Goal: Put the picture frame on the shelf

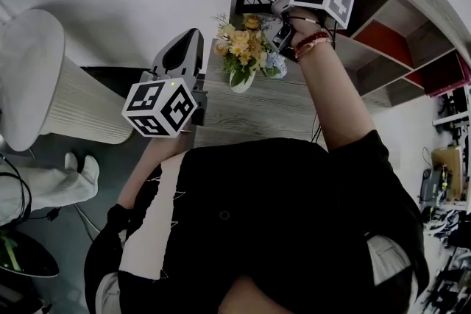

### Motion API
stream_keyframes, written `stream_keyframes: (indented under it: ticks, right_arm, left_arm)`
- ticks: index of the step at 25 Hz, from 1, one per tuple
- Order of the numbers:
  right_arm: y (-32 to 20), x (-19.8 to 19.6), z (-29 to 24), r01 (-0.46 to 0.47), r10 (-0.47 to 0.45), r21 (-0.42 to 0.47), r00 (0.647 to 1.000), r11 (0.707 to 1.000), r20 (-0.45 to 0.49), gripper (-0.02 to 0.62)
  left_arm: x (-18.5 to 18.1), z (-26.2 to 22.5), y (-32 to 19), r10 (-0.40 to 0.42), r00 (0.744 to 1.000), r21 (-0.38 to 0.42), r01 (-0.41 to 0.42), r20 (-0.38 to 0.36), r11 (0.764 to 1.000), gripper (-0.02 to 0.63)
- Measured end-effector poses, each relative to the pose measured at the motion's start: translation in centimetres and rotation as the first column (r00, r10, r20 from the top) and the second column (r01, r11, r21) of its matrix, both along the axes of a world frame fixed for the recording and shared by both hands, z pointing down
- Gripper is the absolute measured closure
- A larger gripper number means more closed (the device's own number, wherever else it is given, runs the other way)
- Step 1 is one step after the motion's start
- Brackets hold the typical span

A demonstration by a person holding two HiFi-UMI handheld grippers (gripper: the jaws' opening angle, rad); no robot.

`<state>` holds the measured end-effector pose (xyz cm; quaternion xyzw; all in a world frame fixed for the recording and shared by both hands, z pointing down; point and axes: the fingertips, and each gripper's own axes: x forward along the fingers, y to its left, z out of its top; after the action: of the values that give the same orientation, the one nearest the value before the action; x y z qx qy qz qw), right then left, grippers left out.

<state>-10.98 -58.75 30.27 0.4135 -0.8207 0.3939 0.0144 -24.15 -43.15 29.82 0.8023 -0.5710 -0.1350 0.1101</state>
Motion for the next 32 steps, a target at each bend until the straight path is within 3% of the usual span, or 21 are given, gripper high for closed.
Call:
stream_keyframes:
  ticks: [10, 18, 32]
  right_arm:
    - [0.0, -0.6, -0.2, 0.016, -0.009, 0.062, 0.994, 0.998, -0.109, 0.333]
    - [-0.1, -0.3, 0.6, -0.015, 0.021, 0.042, 0.988, 0.999, -0.152, 0.304]
    - [0.1, -0.1, 1.4, -0.03, 0.058, 0.096, 0.947, 0.995, -0.315, 0.27]
  left_arm:
    - [-0.4, 0.1, 0.0, -0.003, 1.0, -0.002, 0.003, -0.009, 1.0, 0.594]
    - [-0.6, 0.3, -0.1, -0.005, 1.0, 0.0, 0.005, -0.015, 1.0, 0.594]
    - [-0.8, 0.4, -0.2, -0.006, 1.0, -0.005, 0.006, -0.017, 1.0, 0.594]
